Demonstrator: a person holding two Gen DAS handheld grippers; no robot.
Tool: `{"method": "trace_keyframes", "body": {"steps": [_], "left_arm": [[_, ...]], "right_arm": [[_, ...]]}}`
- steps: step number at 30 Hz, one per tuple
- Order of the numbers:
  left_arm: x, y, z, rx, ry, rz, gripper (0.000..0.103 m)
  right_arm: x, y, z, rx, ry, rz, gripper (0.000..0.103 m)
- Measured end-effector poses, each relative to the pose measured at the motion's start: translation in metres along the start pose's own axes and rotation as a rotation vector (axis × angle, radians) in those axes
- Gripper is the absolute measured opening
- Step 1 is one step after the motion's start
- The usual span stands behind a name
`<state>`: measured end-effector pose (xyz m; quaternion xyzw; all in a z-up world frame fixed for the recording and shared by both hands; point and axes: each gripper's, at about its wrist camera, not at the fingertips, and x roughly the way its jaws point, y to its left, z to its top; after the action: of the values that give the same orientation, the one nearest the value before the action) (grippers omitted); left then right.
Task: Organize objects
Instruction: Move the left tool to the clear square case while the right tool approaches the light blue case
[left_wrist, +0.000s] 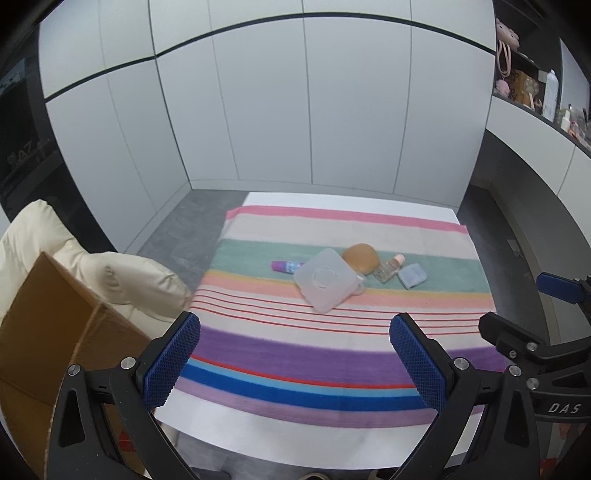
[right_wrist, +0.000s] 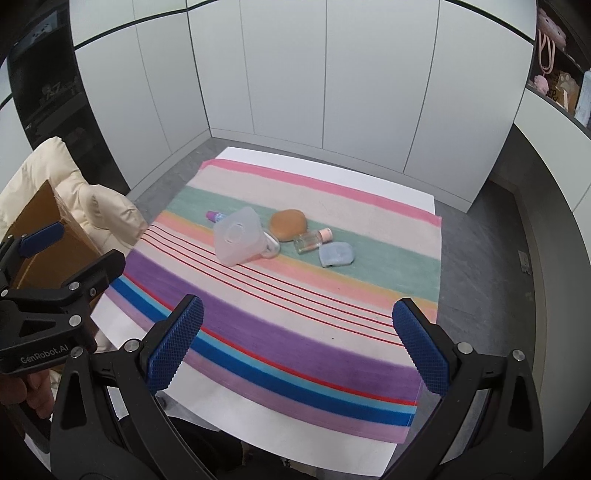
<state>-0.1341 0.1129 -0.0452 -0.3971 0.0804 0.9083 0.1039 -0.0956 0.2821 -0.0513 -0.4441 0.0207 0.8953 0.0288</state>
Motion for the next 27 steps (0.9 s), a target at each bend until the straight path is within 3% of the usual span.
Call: {"method": "trace_keyframes", "body": {"steps": [9,13,21,27], "left_arm": [[0.047,-0.016,-0.005,-0.011,0.080,-0.035,0.103],[0.072,-0.019,-0.001,0.006,0.073,-0.029,0.103],[0.139,-0.024,-0.002,0.057,0.113,-0.022,0.103],[0.181,-0.023,-0.002,0.014,0.140,-0.055,0.103]], "right_arm": [[0.040,-0.029,-0.012,0.034,0.042,-0.037,0.103],[0.062,-0.034,-0.009,0.019,0.049,-0.045,0.103],[0.125,-0.049,-0.003,0.015,0.084,-0.051,0.103],[0.175,-0.062,-0.002,0.021,0.122,-0.052,0.103]]}}
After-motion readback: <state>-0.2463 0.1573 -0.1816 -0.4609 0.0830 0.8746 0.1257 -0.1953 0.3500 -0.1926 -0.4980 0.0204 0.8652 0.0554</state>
